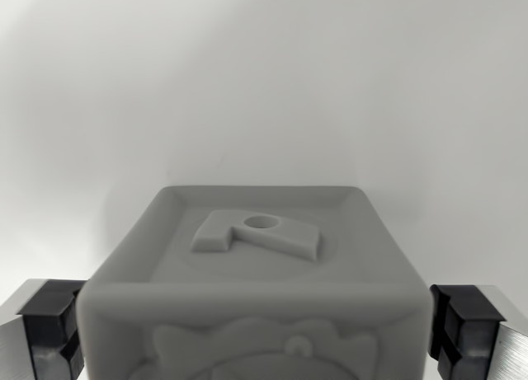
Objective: Destack cube
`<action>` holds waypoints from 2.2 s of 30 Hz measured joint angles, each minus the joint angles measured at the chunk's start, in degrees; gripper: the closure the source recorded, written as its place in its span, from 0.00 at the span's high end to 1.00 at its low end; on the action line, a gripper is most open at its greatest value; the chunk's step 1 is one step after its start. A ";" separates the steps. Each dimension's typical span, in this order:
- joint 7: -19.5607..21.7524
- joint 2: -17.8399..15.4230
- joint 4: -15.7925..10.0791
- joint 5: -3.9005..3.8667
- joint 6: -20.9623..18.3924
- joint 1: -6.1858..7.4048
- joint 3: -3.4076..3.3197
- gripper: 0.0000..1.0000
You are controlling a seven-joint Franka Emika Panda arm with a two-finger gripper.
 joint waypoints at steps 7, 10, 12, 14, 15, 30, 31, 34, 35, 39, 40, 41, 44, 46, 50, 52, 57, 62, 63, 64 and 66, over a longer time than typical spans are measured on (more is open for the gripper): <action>0.00 0.00 0.00 0.00 0.00 0.00 0.00 1.00; 0.00 -0.02 0.00 0.00 -0.01 0.00 0.00 1.00; 0.00 -0.13 -0.02 0.00 -0.07 0.01 -0.01 1.00; 0.00 -0.42 -0.10 0.00 -0.23 0.01 -0.02 1.00; 0.01 -0.65 -0.18 0.00 -0.35 0.01 -0.03 1.00; 0.14 -5.43 -1.50 -0.19 -3.66 0.51 -0.64 1.00; 0.15 -5.87 -1.59 -0.22 -4.01 0.58 -0.72 1.00; 0.22 -7.21 -1.89 -0.32 -5.08 0.76 -0.94 1.00; 0.25 -7.70 -1.98 -0.37 -5.48 0.80 -1.01 1.00; 0.41 -9.62 -2.22 -0.57 -7.05 0.99 -1.28 1.00; 0.43 -9.88 -2.25 -0.61 -7.29 1.02 -1.32 1.00; 0.47 -10.42 -2.30 -0.70 -7.77 1.08 -1.39 1.00; 0.65 -12.12 -2.48 -0.95 -9.25 1.28 -1.63 1.00; 0.73 -12.95 -2.55 -1.09 -10.00 1.35 -1.72 1.00; 0.94 -15.00 -2.60 -1.44 -11.99 1.51 -1.97 1.00; 1.02 -15.78 -2.60 -1.56 -12.78 1.54 -2.03 1.00; 1.30 -18.37 -2.49 -2.07 -15.49 1.60 -2.17 1.00; 1.66 -20.59 -2.01 -2.57 -18.08 1.60 -2.21 1.00; 1.72 -21.01 -1.91 -2.64 -18.64 1.60 -2.21 1.00; 1.79 -21.45 -1.79 -2.71 -19.20 1.60 -2.22 1.00; 1.88 -22.10 -1.60 -2.83 -20.04 1.60 -2.22 1.00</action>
